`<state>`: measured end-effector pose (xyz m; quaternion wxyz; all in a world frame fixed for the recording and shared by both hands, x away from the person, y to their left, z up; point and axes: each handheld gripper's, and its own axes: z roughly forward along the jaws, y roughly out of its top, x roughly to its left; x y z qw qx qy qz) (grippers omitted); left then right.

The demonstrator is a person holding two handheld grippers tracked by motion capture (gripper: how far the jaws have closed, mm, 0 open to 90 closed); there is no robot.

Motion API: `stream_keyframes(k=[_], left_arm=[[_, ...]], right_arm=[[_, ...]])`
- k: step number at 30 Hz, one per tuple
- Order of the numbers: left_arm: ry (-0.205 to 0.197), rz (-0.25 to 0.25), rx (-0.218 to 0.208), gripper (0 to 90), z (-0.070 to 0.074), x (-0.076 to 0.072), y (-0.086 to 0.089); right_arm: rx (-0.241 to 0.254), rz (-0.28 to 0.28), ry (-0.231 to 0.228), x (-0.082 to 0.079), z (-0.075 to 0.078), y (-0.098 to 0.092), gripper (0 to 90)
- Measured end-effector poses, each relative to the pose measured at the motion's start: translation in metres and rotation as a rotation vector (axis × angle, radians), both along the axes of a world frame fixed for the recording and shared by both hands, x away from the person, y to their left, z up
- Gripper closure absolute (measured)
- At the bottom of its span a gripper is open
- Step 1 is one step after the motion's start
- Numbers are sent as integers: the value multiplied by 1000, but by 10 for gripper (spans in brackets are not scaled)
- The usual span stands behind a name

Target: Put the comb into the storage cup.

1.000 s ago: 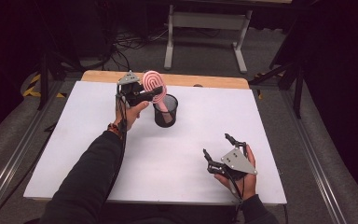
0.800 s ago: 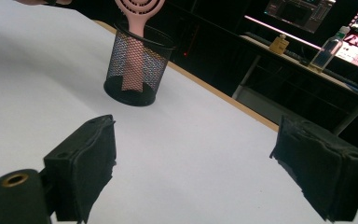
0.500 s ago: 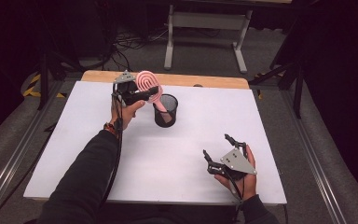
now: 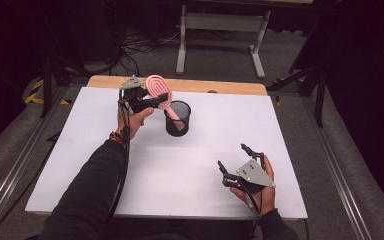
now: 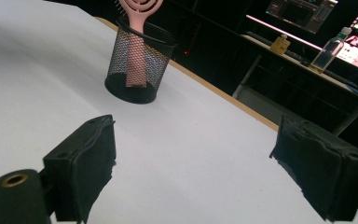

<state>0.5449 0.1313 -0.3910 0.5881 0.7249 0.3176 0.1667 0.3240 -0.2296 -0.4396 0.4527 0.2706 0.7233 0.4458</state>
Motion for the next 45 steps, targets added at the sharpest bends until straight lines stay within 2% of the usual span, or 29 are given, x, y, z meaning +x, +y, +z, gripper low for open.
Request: stream_keyframes(k=[3, 12, 17, 20, 27, 33, 45], left_arm=[[-23, 15, 22, 415, 3, -1, 1], [-74, 60, 67, 328, 11, -3, 3], [-87, 81, 75, 314, 14, -5, 4], [-95, 93, 68, 266, 16, -6, 4], [-133, 119, 87, 235, 22, -11, 5], [-166, 115, 98, 217, 26, -14, 3], [-198, 104, 134, 196, 32, -19, 3]], right_arm=[[8, -2, -17, -2, 2, 0, 135], [-1, 2, -10, -1, 1, 1, 134], [-10, 7, -4, -1, 0, 2, 134], [-9, 10, -3, -1, 0, 2, 134], [-10, 12, -5, -1, 0, 2, 133], [-13, 15, -2, -2, 0, 3, 133], [-9, 14, -9, -2, 1, 3, 131]])
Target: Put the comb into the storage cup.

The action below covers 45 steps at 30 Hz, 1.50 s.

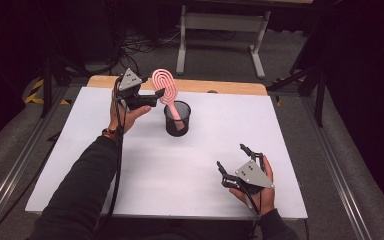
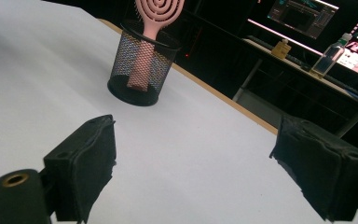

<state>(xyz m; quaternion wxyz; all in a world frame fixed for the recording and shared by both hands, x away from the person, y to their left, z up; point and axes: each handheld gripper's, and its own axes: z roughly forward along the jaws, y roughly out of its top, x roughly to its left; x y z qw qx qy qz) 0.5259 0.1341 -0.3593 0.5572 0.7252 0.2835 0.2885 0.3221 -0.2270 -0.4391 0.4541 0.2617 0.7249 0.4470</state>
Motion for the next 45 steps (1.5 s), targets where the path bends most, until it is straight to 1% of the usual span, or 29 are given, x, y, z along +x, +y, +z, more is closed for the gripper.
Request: stream_keyframes(k=[3, 6, 11, 12, 15, 17, 21, 24, 26, 30, 31, 38, 42, 43, 45], left_arm=[[-7, 0, 0, 189, 2, -2, 1], [-12, -12, 2, 179, 4, -4, 0], [-16, -18, 11, 132, 6, -6, -2], [-12, -27, 17, 123, 6, -7, -4], [-15, -36, 17, 112, 6, -8, -5], [-24, -40, 26, 103, 7, -9, -6], [-25, -61, 19, 83, 8, -12, -5], [-29, -66, 20, 78, 9, -13, -5], [-31, -81, 20, 60, 9, -14, -5], [-36, -87, 29, 48, 9, -16, -5], [-32, -89, 30, 48, 9, -16, -6], [-50, -97, 45, 48, 12, -22, -5], [-63, -102, 47, 47, 14, -25, -5], [-64, -100, 46, 47, 14, -26, -5], [-66, -107, 47, 46, 14, -28, -5]], right_arm=[[-2, 1, -2, 0, 0, 0, 131], [-1, 0, -2, 0, 0, 0, 130], [-7, 2, 2, 0, 0, 1, 131], [-8, 1, 1, 0, 0, 1, 130], [-7, 1, 1, -1, 0, 1, 130], [-7, 1, 0, 0, 0, 1, 129], [-7, 1, 1, 0, 0, 1, 129], [-8, 1, 1, -1, 0, 1, 128], [-7, -2, -2, -1, 0, 1, 126], [-1, -4, -5, -1, 1, 1, 124], [-1, -3, -5, -1, 1, 1, 124], [-1, 1, -8, -1, 1, 1, 119], [11, -2, -7, -1, 2, 1, 107], [21, 2, -5, -1, 2, 0, 105], [24, 4, -3, -1, 2, 0, 100]])
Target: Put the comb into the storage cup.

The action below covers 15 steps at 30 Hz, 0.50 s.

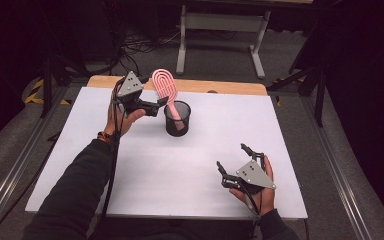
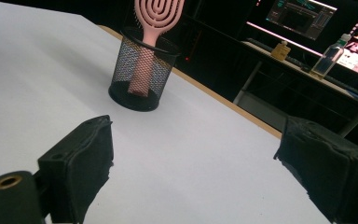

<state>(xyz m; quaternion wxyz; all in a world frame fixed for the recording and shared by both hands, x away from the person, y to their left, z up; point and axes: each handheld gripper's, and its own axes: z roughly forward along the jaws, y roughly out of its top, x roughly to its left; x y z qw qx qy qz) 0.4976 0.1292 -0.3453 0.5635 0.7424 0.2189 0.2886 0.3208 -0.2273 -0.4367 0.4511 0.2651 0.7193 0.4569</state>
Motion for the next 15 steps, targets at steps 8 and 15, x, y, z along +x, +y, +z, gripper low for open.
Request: stream_keyframes(k=[8, 15], left_arm=[[-12, -20, 15, 46, -2, -11, 2], [-22, -32, 35, 53, -7, -20, 4]], right_arm=[[3, -5, -2, 0, 0, 1, 49], [9, -8, -6, 0, 1, 0, 44]])
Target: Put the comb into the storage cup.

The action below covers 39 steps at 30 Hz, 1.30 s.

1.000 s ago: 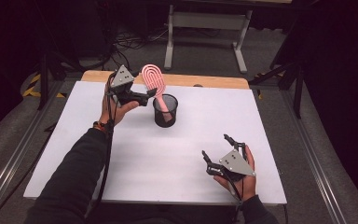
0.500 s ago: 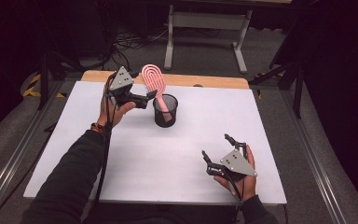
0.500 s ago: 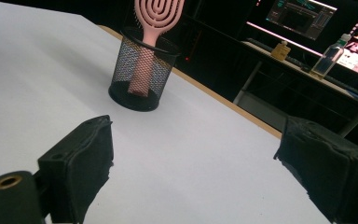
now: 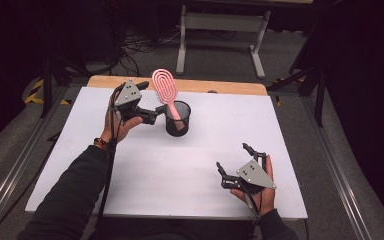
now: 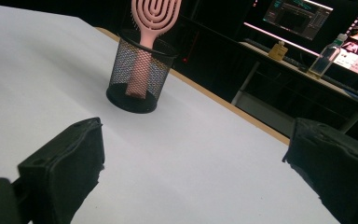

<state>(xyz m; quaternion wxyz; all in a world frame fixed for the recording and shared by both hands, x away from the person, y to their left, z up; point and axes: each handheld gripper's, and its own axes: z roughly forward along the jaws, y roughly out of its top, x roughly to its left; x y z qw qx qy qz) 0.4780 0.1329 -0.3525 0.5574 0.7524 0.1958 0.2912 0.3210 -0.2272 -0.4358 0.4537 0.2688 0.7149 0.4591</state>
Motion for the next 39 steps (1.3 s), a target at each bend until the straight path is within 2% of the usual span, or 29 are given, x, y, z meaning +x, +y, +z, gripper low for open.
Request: stream_keyframes(k=[6, 19, 22, 27, 39], left_arm=[[-5, -19, 5, 53, -4, -9, 0], [-27, -36, 28, 52, -7, -21, -2], [-41, -34, 44, 48, -6, -23, -3], [-44, -40, 39, 47, -6, -27, -4], [-64, -50, 87, 42, -14, -37, -2]], right_arm=[[-5, -14, -16, -1, 0, 1, 48], [-17, -14, -16, -1, -1, 2, 53], [-18, -13, -16, -1, -1, 2, 53], [-17, -11, -15, -1, -1, 2, 55], [-28, -8, -14, -1, -2, 4, 59]])
